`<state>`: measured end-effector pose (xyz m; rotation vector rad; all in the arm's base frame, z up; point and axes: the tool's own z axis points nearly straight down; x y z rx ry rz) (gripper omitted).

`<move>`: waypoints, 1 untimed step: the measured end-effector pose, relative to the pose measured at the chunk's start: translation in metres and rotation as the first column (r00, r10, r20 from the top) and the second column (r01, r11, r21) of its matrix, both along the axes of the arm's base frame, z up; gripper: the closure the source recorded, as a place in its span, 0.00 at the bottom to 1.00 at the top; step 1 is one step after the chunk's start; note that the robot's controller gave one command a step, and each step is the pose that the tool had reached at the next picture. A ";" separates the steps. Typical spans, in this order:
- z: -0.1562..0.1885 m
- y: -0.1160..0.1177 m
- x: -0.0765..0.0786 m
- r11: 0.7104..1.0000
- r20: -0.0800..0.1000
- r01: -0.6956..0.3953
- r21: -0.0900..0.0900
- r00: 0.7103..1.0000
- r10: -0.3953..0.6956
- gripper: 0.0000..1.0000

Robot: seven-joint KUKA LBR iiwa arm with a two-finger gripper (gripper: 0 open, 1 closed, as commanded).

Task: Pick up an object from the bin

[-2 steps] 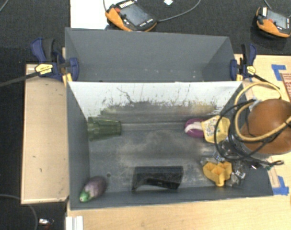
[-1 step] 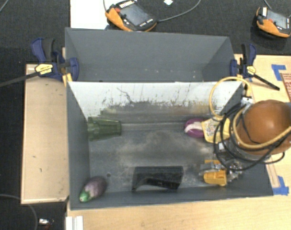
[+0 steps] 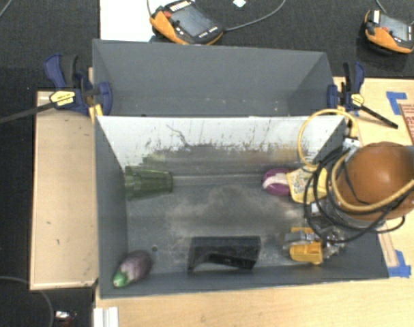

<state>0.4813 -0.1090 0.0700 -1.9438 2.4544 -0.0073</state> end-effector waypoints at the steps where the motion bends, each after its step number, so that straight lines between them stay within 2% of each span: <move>1: 0.017 0.001 -0.003 1.000 -0.013 0.002 0.003 1.000 -0.002 1.00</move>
Offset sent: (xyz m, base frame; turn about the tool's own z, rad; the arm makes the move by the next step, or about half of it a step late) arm -0.0023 0.0010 0.0142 0.0018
